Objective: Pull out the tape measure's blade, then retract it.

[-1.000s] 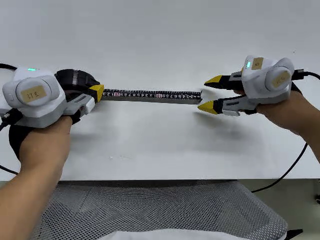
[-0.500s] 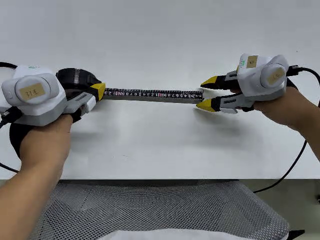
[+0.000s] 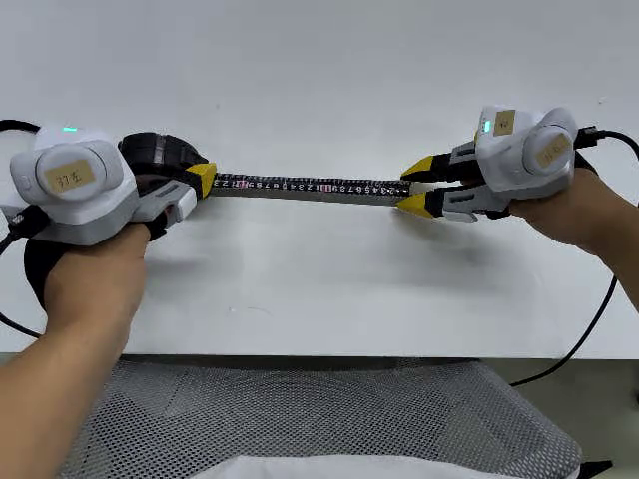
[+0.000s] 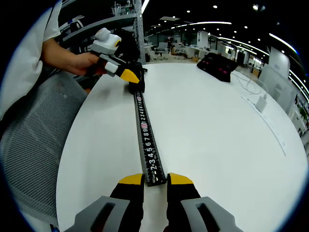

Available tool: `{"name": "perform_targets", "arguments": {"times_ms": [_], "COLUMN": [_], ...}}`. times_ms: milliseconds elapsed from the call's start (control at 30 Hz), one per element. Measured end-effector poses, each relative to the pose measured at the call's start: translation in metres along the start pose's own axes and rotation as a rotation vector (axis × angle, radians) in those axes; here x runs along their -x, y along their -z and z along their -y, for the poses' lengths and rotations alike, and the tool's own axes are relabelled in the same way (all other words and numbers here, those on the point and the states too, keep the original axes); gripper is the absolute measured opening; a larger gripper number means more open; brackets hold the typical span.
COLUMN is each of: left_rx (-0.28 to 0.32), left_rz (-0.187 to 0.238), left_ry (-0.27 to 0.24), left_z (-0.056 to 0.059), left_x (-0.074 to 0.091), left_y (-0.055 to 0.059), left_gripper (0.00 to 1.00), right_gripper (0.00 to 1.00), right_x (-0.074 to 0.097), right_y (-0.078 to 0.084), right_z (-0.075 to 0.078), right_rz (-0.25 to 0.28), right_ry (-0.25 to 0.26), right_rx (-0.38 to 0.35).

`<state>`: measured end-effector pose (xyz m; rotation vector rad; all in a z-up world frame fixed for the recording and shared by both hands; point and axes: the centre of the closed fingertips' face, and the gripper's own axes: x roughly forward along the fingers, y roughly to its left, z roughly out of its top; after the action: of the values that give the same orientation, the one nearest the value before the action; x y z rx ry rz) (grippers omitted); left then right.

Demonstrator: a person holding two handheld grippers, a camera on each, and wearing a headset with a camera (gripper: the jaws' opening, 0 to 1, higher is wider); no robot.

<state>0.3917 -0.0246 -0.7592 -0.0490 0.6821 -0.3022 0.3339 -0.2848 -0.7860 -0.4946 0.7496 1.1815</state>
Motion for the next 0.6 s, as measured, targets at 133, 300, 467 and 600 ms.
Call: {"name": "perform_targets", "arguments": {"times_ms": [133,300,467,600], "left_rx": [0.002,0.007,0.023,0.021], "left_rz": [-0.002,-0.003,-0.002,-0.002], "left_ry": [0.000,0.001,0.000,-0.001], "left_z": [-0.0001,-0.0003,-0.0006,-0.0007], "left_x": [-0.0002,-0.0004,-0.0007,-0.0006], "left_y": [-0.0001,-0.0002,-0.0008,-0.0007], "left_gripper": [0.61,0.61,0.62,0.61], "right_gripper": [0.12,0.12,0.11,0.11], "right_x": [-0.0020,-0.0020,-0.0022,-0.0022], "right_y": [0.0000,0.0000,0.0002,0.0003], "right_z": [0.0014,0.0015,0.0022,0.0023], "right_rz": [0.004,0.006,0.007,0.002], "right_ry": [0.010,0.009,0.009,0.008], "right_rx": [0.007,0.007,0.010,0.015]}}
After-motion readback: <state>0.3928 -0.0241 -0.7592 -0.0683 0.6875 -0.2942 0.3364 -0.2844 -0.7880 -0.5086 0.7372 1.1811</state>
